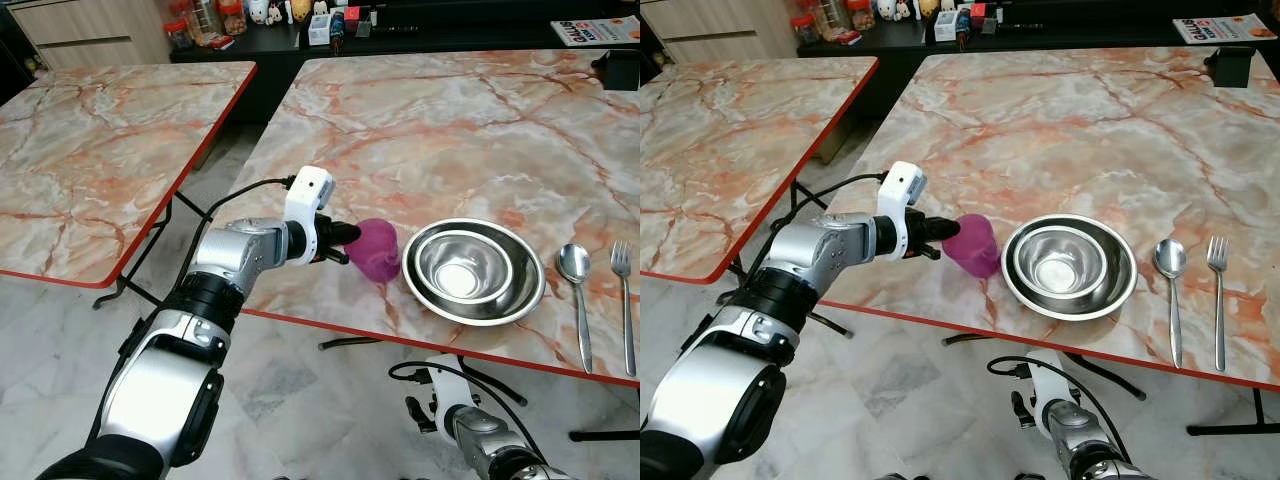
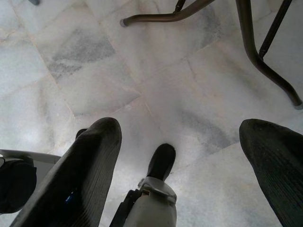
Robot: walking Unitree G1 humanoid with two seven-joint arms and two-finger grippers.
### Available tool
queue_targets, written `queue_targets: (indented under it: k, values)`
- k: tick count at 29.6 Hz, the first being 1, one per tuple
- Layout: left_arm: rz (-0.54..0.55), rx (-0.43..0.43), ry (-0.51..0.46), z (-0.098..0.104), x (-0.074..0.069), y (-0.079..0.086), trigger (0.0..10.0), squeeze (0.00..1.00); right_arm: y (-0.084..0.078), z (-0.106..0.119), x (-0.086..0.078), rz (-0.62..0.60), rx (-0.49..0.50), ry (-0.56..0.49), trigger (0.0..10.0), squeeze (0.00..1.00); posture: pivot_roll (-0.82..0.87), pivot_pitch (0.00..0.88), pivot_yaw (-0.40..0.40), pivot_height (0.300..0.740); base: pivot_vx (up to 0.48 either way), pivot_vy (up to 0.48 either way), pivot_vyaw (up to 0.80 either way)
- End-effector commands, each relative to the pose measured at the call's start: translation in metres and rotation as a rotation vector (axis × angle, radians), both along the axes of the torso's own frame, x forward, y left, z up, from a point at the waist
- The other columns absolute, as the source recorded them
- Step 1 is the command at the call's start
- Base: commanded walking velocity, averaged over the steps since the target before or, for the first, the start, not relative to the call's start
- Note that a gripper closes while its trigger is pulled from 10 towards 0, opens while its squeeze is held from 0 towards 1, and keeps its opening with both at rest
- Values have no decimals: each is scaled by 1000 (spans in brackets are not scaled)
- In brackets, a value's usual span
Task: Setting the table
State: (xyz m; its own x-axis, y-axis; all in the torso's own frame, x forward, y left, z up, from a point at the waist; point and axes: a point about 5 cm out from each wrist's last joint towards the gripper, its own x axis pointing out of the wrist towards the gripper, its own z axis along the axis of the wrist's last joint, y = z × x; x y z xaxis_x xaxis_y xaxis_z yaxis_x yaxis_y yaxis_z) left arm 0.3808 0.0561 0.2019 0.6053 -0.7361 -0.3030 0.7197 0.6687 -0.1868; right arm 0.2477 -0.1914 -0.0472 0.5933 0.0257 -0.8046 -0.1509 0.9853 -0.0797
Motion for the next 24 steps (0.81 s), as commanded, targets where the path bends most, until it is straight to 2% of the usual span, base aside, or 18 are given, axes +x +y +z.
queue_targets:
  k: [1,15,23,24]
  values:
    - [19,27,-20,5,4,6,10000,0,5,-2,-1,6,10,10,10000,0,-43,90,137,740,0,0,0]
    - [26,114,-8,-3,6,11,10000,0,5,-1,-1,5,11,9,10000,0,-38,86,138,740,0,0,0]
    - [30,111,-8,-2,7,11,10000,0,5,-1,-1,3,12,8,10000,0,-37,83,140,740,0,0,0]
    - [30,111,-8,-2,7,11,10000,310,5,-1,-1,3,12,8,10000,0,-37,83,140,740,0,0,0]
